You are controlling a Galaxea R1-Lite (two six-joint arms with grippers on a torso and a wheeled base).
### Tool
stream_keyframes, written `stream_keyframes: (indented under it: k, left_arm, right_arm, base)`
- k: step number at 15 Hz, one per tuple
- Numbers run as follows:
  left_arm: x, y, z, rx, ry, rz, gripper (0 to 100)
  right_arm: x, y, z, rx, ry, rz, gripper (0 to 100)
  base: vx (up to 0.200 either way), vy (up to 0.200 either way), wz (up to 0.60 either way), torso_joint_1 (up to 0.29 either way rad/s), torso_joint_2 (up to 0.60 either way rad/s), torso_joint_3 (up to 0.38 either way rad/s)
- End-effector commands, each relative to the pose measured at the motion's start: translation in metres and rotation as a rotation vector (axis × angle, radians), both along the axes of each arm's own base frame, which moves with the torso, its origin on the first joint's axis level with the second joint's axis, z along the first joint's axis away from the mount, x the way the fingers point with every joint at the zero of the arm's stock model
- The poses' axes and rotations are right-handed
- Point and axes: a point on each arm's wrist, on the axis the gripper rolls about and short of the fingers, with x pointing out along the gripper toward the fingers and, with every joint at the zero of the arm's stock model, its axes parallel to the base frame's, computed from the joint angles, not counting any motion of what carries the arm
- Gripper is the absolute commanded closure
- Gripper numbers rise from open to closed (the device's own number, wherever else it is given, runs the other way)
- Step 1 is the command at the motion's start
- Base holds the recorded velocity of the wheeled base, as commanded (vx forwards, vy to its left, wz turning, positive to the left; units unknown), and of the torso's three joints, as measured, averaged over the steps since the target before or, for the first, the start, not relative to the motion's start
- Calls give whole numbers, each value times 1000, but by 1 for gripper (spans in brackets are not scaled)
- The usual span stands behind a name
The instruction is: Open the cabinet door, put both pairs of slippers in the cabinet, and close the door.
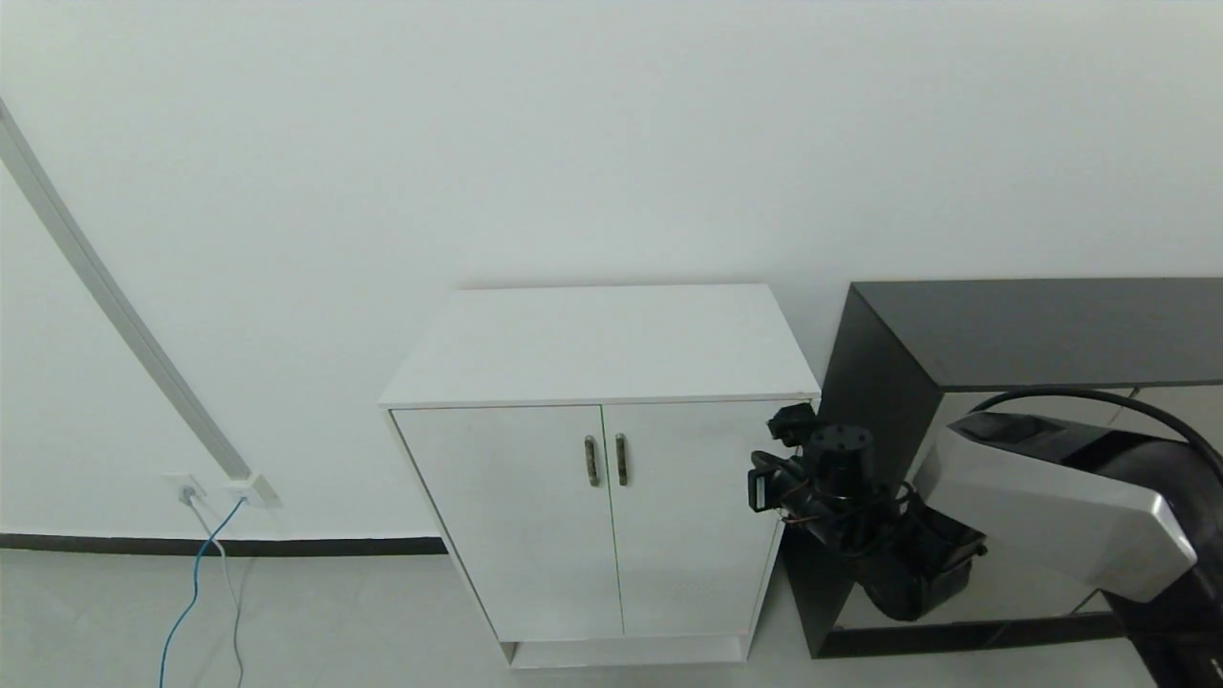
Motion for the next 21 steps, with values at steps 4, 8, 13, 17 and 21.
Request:
stream_keyframes:
  k: [4,8,13,17,21]
  left_arm:
    - [0,0,0,0,0,0,100]
    - [0,0,0,0,2,1,100]
    - [0,0,0,0,0,0,100]
    - [0,0,0,0,0,1,100]
    - [0,0,0,1,0,0,100]
  right_arm:
    - [-48,-49,18,10,-22,-57,100]
    - [-93,-83,20,-6,14,-98,100]
    - [-139,-109,50,-12,24,-130,100]
    - [-172,-135,63,-9,38,-201,100]
    - [-190,-176,85,15,-41,-372,100]
  base:
    - [0,0,0,0,0,0]
    - [0,0,0,0,0,0]
    - [0,0,0,0,0,0]
    - [0,0,0,0,0,0]
    - [0,0,0,0,0,0]
